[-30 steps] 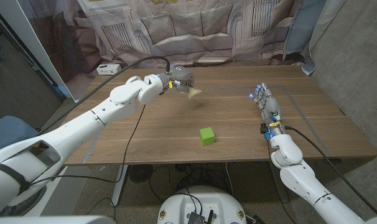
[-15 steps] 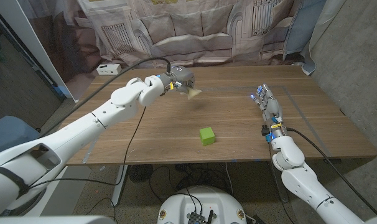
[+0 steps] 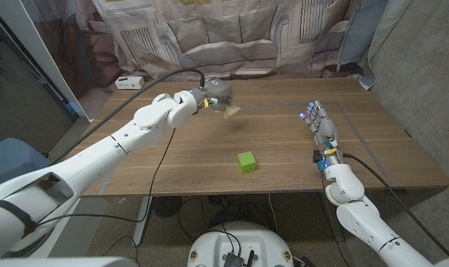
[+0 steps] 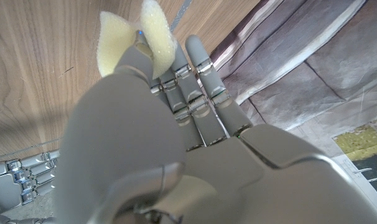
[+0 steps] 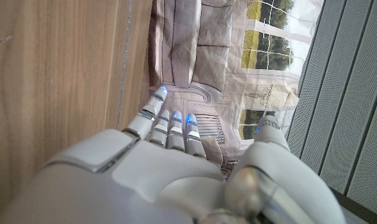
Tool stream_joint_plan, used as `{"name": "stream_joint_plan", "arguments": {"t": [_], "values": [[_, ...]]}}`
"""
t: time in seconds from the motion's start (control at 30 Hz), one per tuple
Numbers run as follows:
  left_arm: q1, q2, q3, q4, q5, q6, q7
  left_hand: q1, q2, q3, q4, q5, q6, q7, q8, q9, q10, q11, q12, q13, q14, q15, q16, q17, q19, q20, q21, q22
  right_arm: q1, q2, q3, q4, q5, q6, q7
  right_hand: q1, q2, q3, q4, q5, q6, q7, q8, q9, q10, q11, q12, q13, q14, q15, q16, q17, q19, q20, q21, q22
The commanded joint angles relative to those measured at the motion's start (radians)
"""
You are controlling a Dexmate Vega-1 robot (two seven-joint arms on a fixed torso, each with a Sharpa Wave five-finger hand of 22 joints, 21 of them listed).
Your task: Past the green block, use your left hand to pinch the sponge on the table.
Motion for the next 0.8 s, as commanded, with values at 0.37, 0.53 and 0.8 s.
{"name": "stream_joint_plan", "arguments": {"t": [0.37, 0.53, 0.8], "values": [[-0.038, -0.023, 0.014, 0.013, -0.038, 0.005, -0.094, 0.080, 0.070, 0.007, 0.013, 0.002, 0.082, 0.070, 0.004, -0.025, 0.009, -0.004, 0.026, 0.308, 0.045, -0.022, 0.007, 0.037, 0.002, -0.002, 0.024, 0.002, 0.002, -0.001, 0.007, 0.014, 0.018, 0.004, 0.018, 0.008, -0.001, -0.003, 0.000, 0.002, 0.006, 0.006, 0.000, 0.004, 0.002, 0.004, 0.000, 0.006, 0.003, -0.003, -0.003, 0.004, 0.001, -0.005, -0.005, 0.002], [-0.054, -0.029, 0.021, 0.025, -0.045, 0.014, -0.122, 0.046, 0.060, -0.001, 0.031, -0.004, 0.068, 0.045, -0.002, -0.038, 0.002, -0.030, 0.014, 0.301, 0.033, -0.044, -0.015, 0.035, -0.035, -0.017, 0.021, 0.001, 0.004, -0.002, 0.007, 0.016, 0.020, 0.002, 0.020, 0.008, -0.001, -0.003, 0.000, 0.002, 0.007, 0.008, 0.000, 0.004, 0.001, 0.003, 0.000, 0.006, 0.003, -0.002, -0.004, 0.004, 0.001, -0.006, -0.005, 0.002], [-0.074, -0.033, 0.035, 0.041, -0.046, 0.019, -0.149, 0.022, 0.070, 0.011, 0.036, 0.000, 0.003, 0.017, -0.020, -0.044, -0.044, -0.036, -0.044, 0.246, -0.034, -0.036, -0.084, 0.015, -0.097, -0.010, 0.017, -0.003, 0.007, -0.003, 0.007, 0.019, 0.024, -0.002, 0.024, 0.008, -0.001, -0.004, 0.000, 0.002, 0.007, 0.008, -0.001, 0.004, 0.001, 0.004, 0.000, 0.006, 0.003, -0.003, -0.004, 0.005, 0.001, -0.005, -0.005, 0.002]]}}
